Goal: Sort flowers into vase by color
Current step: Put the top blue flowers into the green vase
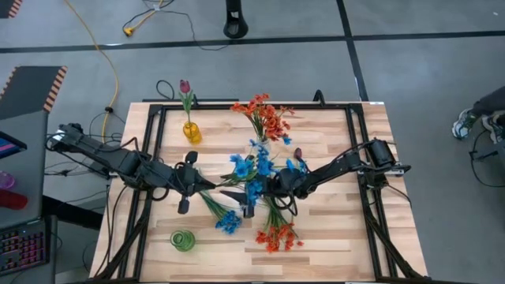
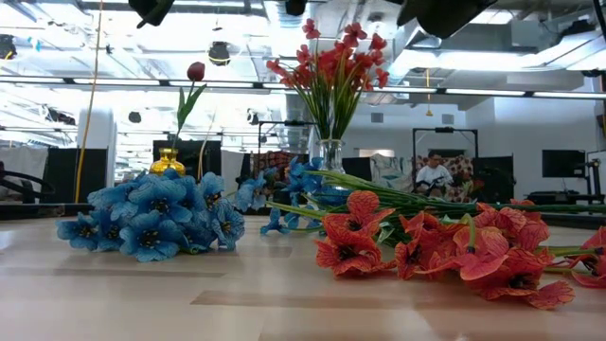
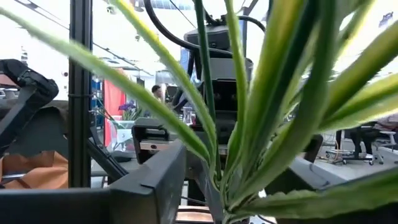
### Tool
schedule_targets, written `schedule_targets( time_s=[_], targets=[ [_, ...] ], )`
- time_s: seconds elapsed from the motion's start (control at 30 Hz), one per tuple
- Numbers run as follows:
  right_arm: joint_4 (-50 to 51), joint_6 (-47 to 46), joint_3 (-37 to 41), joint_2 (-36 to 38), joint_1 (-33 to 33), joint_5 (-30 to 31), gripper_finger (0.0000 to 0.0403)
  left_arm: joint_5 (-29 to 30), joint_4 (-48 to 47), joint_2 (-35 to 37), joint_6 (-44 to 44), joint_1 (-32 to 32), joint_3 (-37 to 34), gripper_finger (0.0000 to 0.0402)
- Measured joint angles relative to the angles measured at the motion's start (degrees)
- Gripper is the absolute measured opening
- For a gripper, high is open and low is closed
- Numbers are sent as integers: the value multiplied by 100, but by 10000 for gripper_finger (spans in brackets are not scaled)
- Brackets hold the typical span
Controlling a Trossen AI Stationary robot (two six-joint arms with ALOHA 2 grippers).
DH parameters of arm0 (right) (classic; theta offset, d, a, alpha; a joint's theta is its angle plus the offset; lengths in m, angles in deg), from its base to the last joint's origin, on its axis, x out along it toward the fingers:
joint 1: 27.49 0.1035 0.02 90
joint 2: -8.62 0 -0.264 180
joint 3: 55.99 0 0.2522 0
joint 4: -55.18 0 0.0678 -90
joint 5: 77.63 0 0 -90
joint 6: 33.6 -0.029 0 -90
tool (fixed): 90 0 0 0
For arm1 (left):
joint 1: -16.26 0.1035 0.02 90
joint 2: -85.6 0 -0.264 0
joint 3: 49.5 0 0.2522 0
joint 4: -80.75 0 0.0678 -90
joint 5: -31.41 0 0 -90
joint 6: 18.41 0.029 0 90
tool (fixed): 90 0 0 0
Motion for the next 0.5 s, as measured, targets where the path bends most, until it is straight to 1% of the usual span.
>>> schedule_targets(
  time_s=[0.1,0.23,0.37,0.4,0.5],
  targets=[
    [3,-2,0,0,4,0,179,-2,3,-2,0,0,0,0],
    [3,-2,0,0,2,0,111,-17,-2,-1,10,0,0,0],
    [6,-1,0,0,4,-1,49,-131,5,0,360,2,0,3],
    [14,-1,0,0,4,-1,40,-157,7,0,409,2,0,8],
    [107,-4,-2,4,0,-2,38,-170,7,0,415,4,0,36]
  ],
)
